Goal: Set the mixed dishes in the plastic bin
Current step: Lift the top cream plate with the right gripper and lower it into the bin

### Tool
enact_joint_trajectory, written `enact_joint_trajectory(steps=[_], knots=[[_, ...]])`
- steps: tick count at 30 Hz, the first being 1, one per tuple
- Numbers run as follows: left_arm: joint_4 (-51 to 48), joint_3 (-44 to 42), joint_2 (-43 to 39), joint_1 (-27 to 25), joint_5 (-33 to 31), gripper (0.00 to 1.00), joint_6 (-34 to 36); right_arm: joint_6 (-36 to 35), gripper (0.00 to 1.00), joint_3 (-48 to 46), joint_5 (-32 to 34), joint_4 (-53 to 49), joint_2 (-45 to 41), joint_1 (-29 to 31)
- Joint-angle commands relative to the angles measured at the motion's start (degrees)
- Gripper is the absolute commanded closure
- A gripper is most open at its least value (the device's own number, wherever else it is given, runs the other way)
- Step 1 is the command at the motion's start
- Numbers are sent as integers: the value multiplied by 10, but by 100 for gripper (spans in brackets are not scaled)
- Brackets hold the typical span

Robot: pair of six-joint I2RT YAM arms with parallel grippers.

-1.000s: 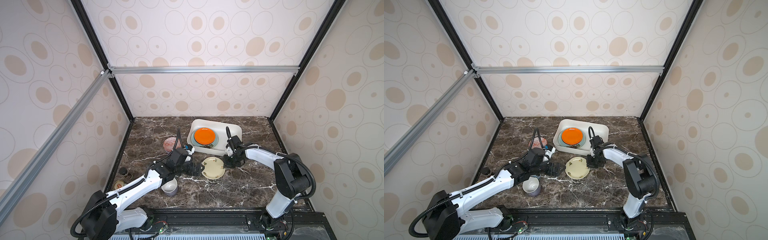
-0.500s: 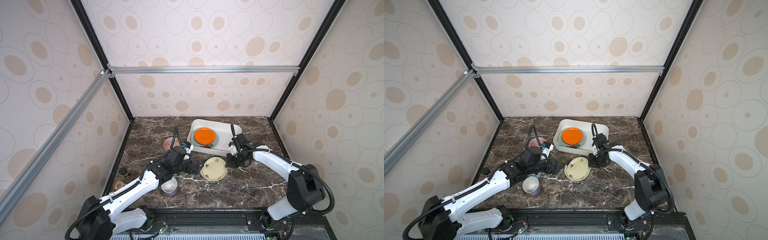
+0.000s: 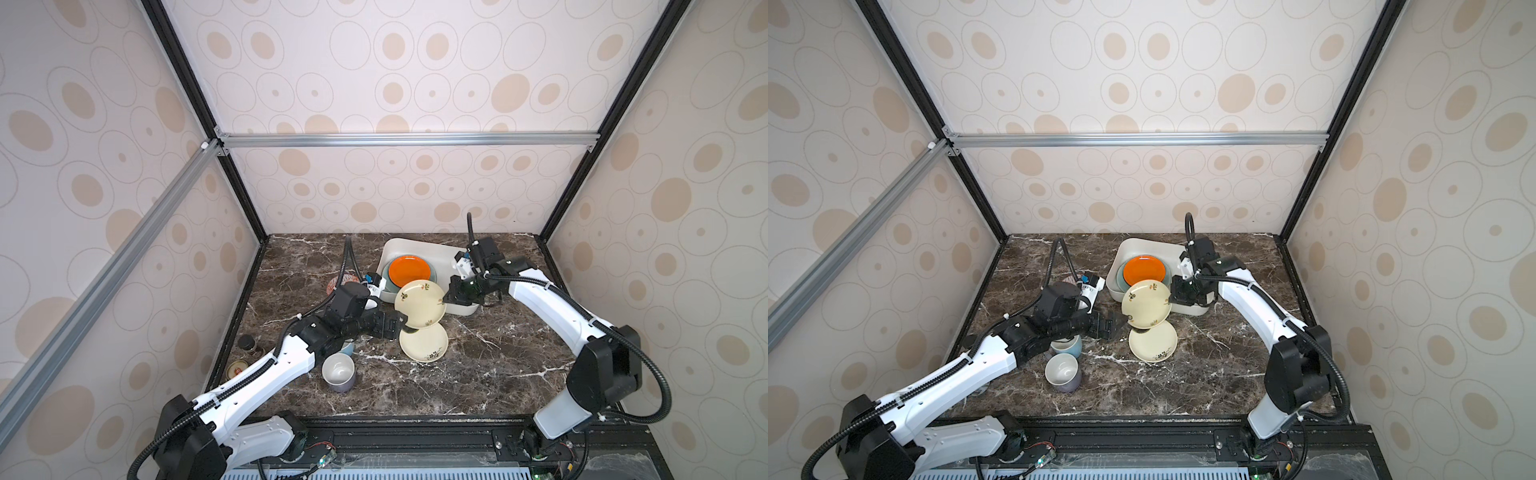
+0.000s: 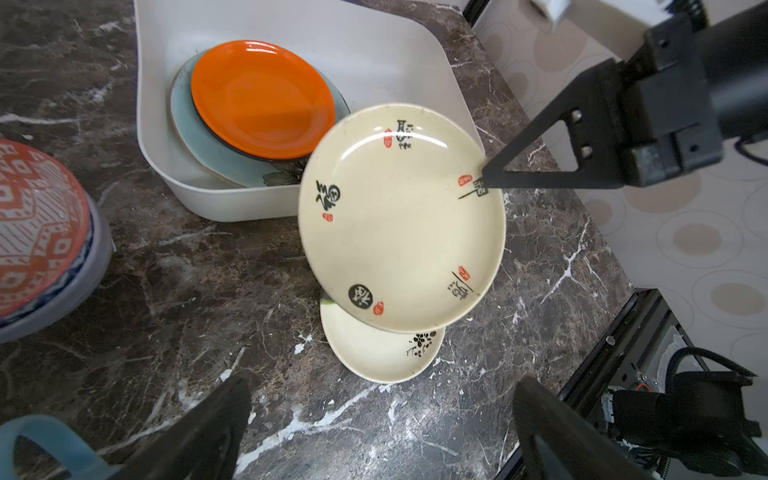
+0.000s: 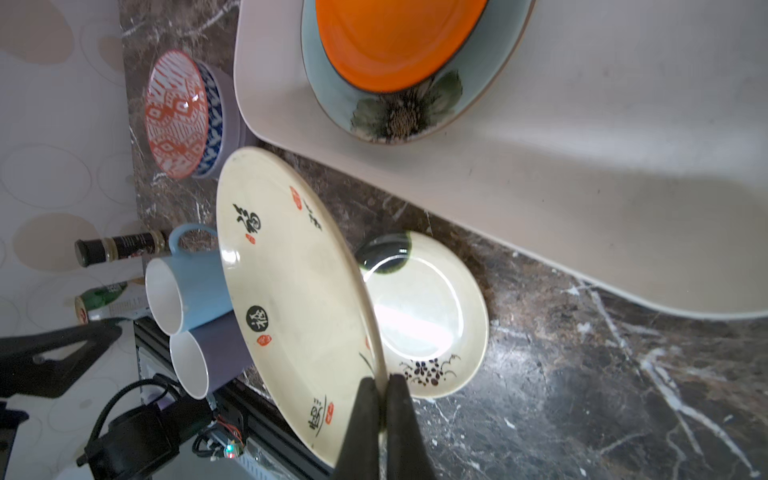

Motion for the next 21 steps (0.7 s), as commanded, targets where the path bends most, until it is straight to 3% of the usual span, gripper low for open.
enact_joint_trajectory(steps=[1,15,18,21], knots=[[-18,43,16,32,9,1,31,-5,100,68,-4,-16,59,-17],[-57,191,174,121,65,1,89,-3,100,526,-21,-118,428,-48],[-59,205,196,134,75,1,94,3,100,587,-28,-133,479,-48],[-53,207,211,143,87,1,93,6,100,590,-27,-124,493,-48]])
